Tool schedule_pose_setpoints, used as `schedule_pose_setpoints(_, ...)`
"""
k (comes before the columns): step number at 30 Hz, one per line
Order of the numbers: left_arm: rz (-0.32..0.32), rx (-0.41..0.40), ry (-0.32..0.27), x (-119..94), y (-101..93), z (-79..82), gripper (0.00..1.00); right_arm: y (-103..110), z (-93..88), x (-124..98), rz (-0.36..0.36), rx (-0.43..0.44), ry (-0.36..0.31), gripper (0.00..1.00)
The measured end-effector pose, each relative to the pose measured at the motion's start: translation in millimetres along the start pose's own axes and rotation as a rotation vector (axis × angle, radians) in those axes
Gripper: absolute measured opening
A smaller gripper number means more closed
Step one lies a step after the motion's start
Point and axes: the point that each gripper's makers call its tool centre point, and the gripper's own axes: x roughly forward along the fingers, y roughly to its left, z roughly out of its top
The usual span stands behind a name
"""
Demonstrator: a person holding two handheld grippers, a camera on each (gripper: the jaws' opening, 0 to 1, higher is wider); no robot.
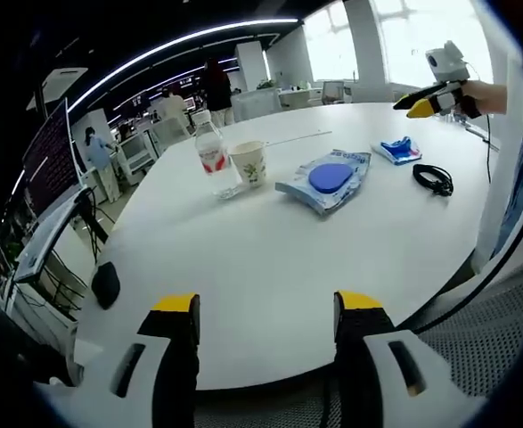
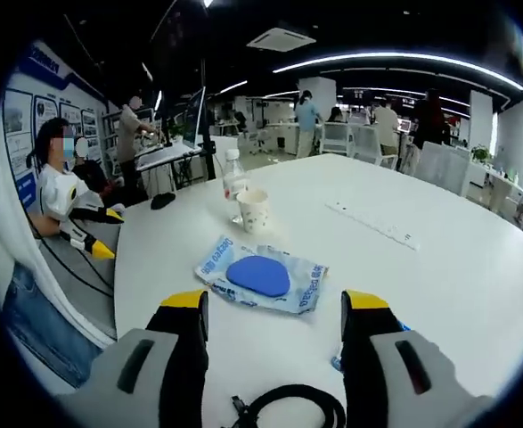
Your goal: Arrange the tabletop items into an orderly group along one side of the table until the central work area is clear of visible clutter.
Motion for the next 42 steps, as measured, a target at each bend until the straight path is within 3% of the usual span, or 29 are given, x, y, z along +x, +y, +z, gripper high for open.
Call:
schedule_pose_setpoints(6,-0.004,0.022,0.033,2,-1.0,-6.1,0.61,12,-21.9,-9,0.019,0.058,0.016,0.68)
schedule_pose_setpoints(10,-0.007,0.013,0.037,3,-0.6,-6.9,0.63,22,-27.4,-13,0.038,0.067,0.011,0.73)
schedule_pose_setpoints(20,-0.013,-0.019,0.032,3,-0.2,-1.3,0.70,20,-32.6,-18,0.038,0.109,0.019,0.70)
schedule_pose_setpoints(22,-0.014,-0.074,0.022,4,-0.6,7.7,0.75,19,-31.8,-20,0.043,0.109,0.018,0.69)
schedule_pose_setpoints(24,-0.028,-0.136,-0.039,8,-3.4,26.3,0.79,15,-32.5,-23,0.044,0.098,0.024,0.68)
schedule_pose_setpoints(26,-0.049,-0.188,-0.064,14,-8.4,40.5,0.79,9,-34.3,-24,0.038,0.089,0.033,0.67)
schedule_pose_setpoints(31,-0.115,-0.232,-0.085,30,-27.6,63.2,0.73,-6,-33.6,-29,0.016,0.104,0.036,0.64)
schedule_pose_setpoints(35,-0.215,-0.377,-0.106,50,-49.5,79.2,0.71,-14,-24.3,-24,0.009,0.152,0.010,0.61)
schedule_pose_setpoints(42,-0.272,-0.633,-0.153,77,-65.1,106.2,0.60,-25,-5.6,-8,0.000,0.129,0.011,0.56)
